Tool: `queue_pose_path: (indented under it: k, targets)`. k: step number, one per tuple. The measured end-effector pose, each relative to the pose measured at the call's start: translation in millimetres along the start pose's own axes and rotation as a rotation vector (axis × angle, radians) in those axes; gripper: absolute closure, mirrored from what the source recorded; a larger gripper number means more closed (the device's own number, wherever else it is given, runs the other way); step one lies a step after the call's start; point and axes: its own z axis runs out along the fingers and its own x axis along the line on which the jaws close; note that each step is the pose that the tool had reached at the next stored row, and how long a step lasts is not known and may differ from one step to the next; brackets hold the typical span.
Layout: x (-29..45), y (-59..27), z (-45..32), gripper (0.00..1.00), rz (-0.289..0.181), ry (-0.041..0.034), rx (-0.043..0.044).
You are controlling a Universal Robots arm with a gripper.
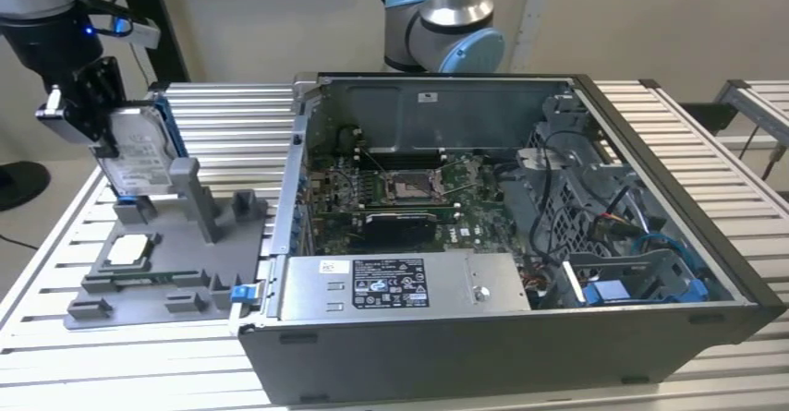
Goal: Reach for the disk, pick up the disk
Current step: 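Pick up the disk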
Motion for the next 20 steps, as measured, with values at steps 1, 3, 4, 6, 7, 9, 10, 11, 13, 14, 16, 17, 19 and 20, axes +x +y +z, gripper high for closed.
queue_pose_path:
  k: [1, 3, 4, 6, 7, 9, 10, 11, 13, 14, 16, 17, 19, 20]
  targets:
    - [0.0, 0.1, -1.9, 1.00, 0.000, 0.0000, -0.0001]
    - [0.0, 0.1, -5.8, 1.00, 0.000, 0.0001, -0.0001]
    - [0.0, 0.1, -7.6, 1.00, 0.000, 0.0000, -0.0001]
    - [0.0, 0.2, -11.4, 1.00, 0.000, 0.0001, -0.0001]
    - [0.0, 0.2, -13.4, 1.00, 0.000, 0.0000, 0.0000]
    - [0.0, 0.3, -17.4, 1.00, 0.000, 0.0001, -0.0001]
    - [0.0, 0.3, -19.4, 1.00, 0.000, 0.0000, -0.0001]
    - [0.0, 0.3, -21.3, 1.00, 0.000, 0.0001, -0.0001]
    - [0.0, 0.4, -25.3, 1.00, 0.000, 0.0000, -0.0001]
    - [-0.1, 0.4, -27.3, 1.00, 0.000, 0.0000, -0.0001]
    - [-0.1, 0.4, -31.1, 1.00, 0.000, 0.0000, -0.0002]
    - [0.0, 0.5, -32.7, 1.00, 0.000, 0.0000, 0.0000]
    - [0.0, 0.5, -36.2, 1.00, 0.000, 0.0000, 0.0000]
    - [-0.1, 0.6, -38.0, 1.00, 0.000, 0.0000, -0.0002]
